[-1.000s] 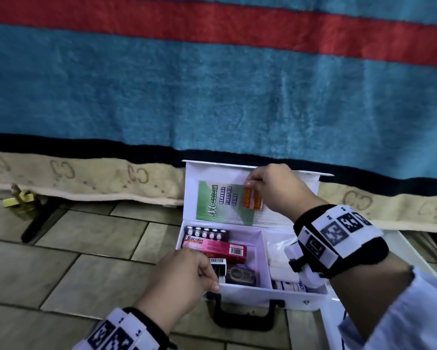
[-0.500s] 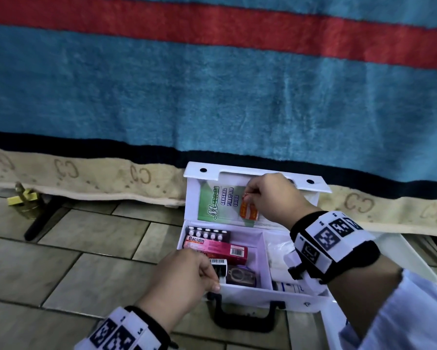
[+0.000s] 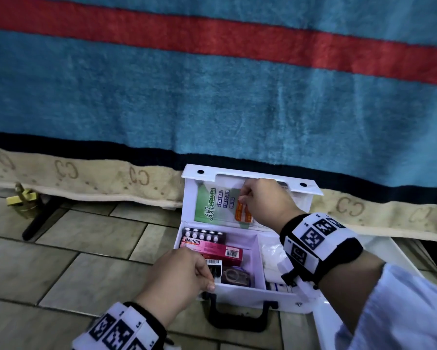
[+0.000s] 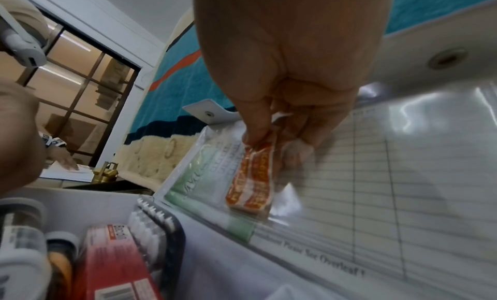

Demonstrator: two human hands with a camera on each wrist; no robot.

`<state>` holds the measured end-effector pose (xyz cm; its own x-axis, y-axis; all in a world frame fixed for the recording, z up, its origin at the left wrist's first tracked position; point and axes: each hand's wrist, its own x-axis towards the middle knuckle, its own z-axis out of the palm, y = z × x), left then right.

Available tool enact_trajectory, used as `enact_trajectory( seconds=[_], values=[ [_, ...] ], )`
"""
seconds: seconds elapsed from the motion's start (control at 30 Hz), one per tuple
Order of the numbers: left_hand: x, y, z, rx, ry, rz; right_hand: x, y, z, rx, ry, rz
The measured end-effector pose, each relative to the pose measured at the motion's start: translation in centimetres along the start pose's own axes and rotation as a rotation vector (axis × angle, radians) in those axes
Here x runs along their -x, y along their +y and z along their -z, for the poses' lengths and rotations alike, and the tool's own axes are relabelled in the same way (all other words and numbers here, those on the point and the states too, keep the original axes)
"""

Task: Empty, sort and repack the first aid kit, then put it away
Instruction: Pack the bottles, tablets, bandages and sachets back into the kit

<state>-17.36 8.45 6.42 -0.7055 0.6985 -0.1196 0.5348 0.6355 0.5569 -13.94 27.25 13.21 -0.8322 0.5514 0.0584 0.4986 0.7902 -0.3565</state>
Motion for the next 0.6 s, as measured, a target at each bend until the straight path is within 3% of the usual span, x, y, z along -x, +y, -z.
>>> enact_trajectory(
  seconds=[0.43,0.6],
  values=[
    [-0.3,0.2,-0.1,0.0,-0.021,0.046,0.8,-0.6,1.0,0.076,0.039,-0.023],
    [-0.5,0.1,0.0,0.011,-0.044,0.047,4.4,0.8,4.7,0.096,0.127,0.07]
  ],
)
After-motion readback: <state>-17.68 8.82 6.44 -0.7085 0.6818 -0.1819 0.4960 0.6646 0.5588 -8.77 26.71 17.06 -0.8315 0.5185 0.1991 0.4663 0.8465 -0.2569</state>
